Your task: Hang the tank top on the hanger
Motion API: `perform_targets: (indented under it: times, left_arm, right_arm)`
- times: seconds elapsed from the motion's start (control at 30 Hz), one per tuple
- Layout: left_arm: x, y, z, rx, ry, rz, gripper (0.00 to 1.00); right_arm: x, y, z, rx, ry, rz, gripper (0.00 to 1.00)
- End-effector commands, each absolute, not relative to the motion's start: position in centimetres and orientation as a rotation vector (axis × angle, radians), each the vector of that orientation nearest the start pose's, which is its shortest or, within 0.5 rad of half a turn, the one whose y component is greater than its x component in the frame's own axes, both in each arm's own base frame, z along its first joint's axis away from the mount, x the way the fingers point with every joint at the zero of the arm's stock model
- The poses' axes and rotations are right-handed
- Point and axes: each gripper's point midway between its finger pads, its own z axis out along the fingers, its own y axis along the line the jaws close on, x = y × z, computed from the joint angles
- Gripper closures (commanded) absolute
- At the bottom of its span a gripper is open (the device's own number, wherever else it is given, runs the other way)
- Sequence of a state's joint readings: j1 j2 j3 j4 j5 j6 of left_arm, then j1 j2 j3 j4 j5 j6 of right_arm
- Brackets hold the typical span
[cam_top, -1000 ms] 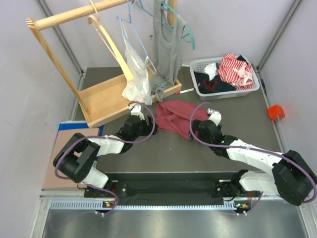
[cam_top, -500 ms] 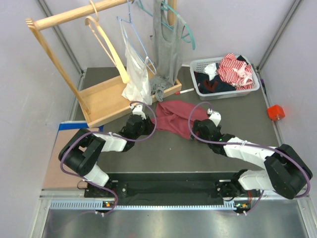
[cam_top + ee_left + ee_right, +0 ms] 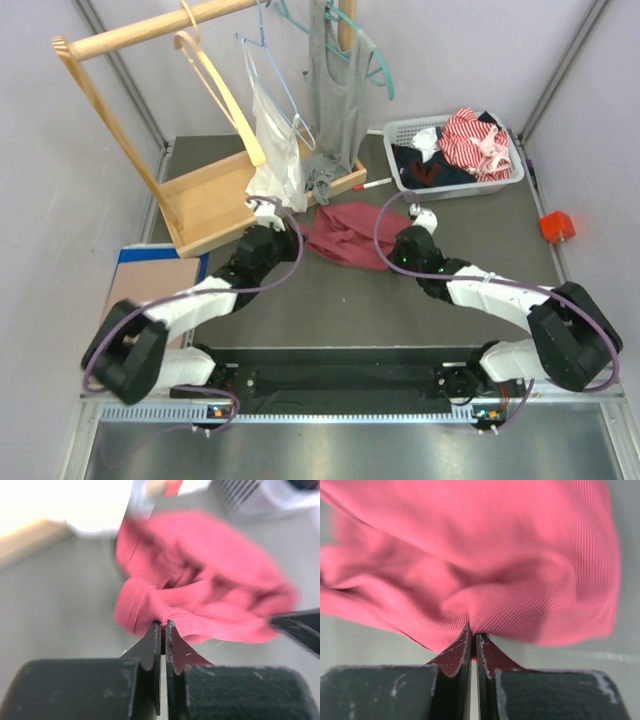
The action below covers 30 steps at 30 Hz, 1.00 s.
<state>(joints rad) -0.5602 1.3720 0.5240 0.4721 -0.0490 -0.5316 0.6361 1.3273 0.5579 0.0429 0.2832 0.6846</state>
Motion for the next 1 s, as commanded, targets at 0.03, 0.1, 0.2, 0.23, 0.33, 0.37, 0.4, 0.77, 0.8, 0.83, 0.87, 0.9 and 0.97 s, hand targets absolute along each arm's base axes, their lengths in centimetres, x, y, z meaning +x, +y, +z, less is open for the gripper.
perform_targets:
  times: [0.03, 0.1, 0.2, 0.23, 0.33, 0.37, 0.4, 0.77, 0.8, 0.83, 0.87, 0.9, 0.97]
  left_arm:
    - [31.4, -19.5, 19.9, 0.009, 1.793, -0.633, 1.0]
    - [29.9, -18.3, 22.6, 0.032, 1.731, -0.629, 1.0]
    - [27.8, -17.9, 26.2, 0.109, 1.646, -0.658, 1.0]
    - [27.1, -17.7, 26.6, 0.13, 1.658, -0.653, 1.0]
    - [25.5, -17.0, 28.1, 0.166, 1.628, -0.661, 1.0]
    - [25.1, -16.8, 28.8, 0.169, 1.602, -0.667, 1.0]
    - [24.9, -16.7, 28.9, 0.172, 1.594, -0.671, 1.0]
    - [27.3, -14.5, 16.5, 0.017, 1.879, -0.448, 1.0]
    - [27.3, -14.4, 15.9, 0.021, 1.892, -0.434, 1.0]
    - [27.3, -14.3, 15.7, 0.024, 1.898, -0.428, 1.0]
    - [27.2, -14.2, 15.5, 0.028, 1.899, -0.42, 1.0]
    - [27.1, -14.1, 15.0, 0.028, 1.903, -0.414, 1.0]
    - [27.1, -14.0, 14.7, 0.024, 1.894, -0.415, 1.0]
  right_arm:
    - [32.5, 19.3, 15.8, 0.155, 2.036, 0.428, 1.0]
    - [32.4, 18.7, 18.5, 0.154, 1.994, 0.415, 1.0]
    - [32.0, 18.4, 21.9, 0.133, 1.941, 0.418, 1.0]
    - [31.6, 18.6, 23.0, 0.122, 1.919, 0.431, 1.0]
    - [30.7, 18.9, 25.5, 0.112, 1.859, 0.463, 1.0]
    - [30.5, 19.2, 25.7, 0.102, 1.855, 0.486, 1.0]
    - [30.4, 19.4, 25.9, 0.099, 1.85, 0.503, 1.0]
    - [32.1, 21.5, 20.3, 0.019, 2.012, 0.425, 0.27]
    - [32.1, 21.7, 20.1, 0.005, 2.017, 0.427, 0.25]
    - [31.9, 21.9, 20.5, -0.006, 2.008, 0.444, 0.24]
    - [31.6, 22.2, 20.5, -0.033, 2.008, 0.465, 0.23]
    - [31.3, 22.3, 20.6, -0.058, 1.996, 0.478, 0.23]
    - [30.4, 22.9, 21.9, -0.109, 1.966, 0.533, 0.23]
